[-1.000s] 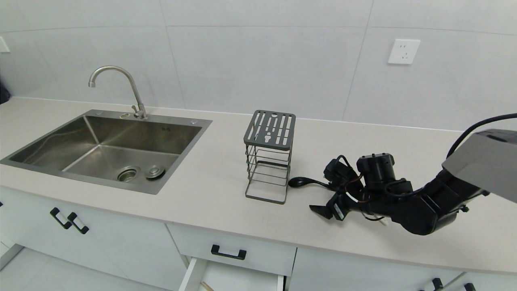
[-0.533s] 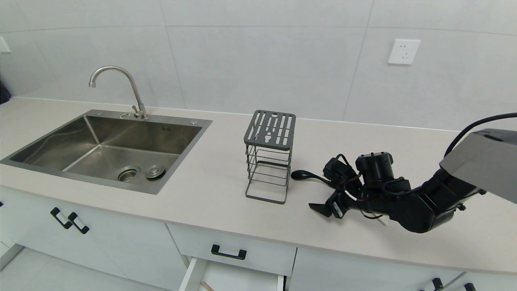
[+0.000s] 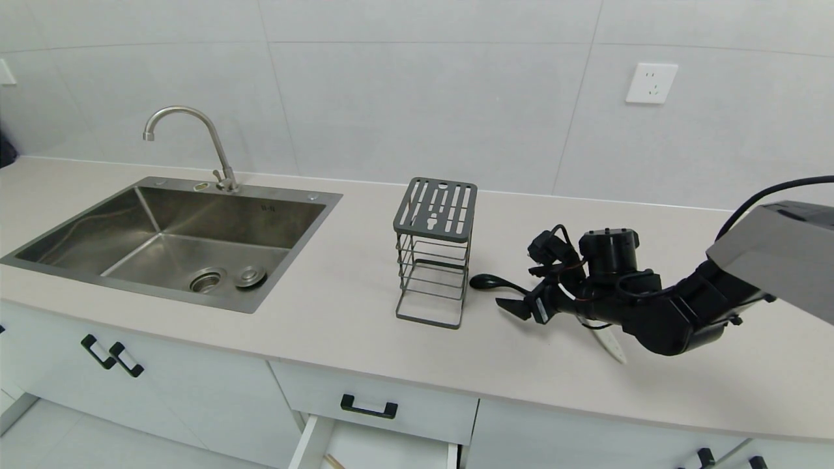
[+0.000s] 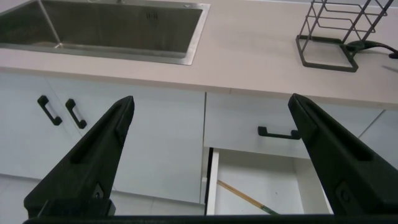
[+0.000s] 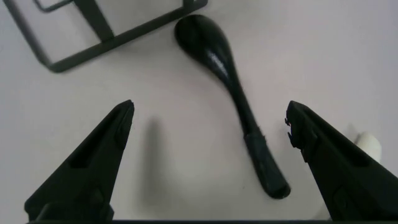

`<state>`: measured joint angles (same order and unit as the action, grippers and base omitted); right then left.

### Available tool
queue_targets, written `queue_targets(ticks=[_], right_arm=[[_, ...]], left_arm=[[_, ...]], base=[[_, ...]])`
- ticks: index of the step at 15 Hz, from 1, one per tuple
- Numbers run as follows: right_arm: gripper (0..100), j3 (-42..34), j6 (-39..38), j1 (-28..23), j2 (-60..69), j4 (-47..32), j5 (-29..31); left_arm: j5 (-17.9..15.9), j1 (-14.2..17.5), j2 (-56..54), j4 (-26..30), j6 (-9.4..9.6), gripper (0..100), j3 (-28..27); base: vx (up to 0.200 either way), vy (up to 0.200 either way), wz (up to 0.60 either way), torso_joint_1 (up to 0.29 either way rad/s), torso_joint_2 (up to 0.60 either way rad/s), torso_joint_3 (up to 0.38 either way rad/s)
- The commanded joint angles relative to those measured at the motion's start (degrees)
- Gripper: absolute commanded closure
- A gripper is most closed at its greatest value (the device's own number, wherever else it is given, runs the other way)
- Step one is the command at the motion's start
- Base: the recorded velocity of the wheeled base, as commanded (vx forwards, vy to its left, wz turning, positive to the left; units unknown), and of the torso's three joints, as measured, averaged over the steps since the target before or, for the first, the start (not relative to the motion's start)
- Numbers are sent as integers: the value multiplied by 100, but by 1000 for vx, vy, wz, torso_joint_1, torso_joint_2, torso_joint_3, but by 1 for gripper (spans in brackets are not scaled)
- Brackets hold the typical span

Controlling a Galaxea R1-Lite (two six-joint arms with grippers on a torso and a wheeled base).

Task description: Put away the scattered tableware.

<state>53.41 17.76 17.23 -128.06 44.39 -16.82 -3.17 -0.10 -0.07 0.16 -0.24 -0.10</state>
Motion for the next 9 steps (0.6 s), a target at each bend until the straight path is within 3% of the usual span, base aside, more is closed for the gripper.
queue_targets(ticks=[1, 9], right_arm=[[0, 47, -194, -9, -263, 158, -102], [0, -23, -273, -44, -421, 132, -199]], left_arm=[[1, 1, 7, 2, -2, 0, 1], [1, 1, 7, 2, -2, 0, 1]], base=[[0, 0, 0, 0, 0, 0], [0, 0, 0, 0, 0, 0]])
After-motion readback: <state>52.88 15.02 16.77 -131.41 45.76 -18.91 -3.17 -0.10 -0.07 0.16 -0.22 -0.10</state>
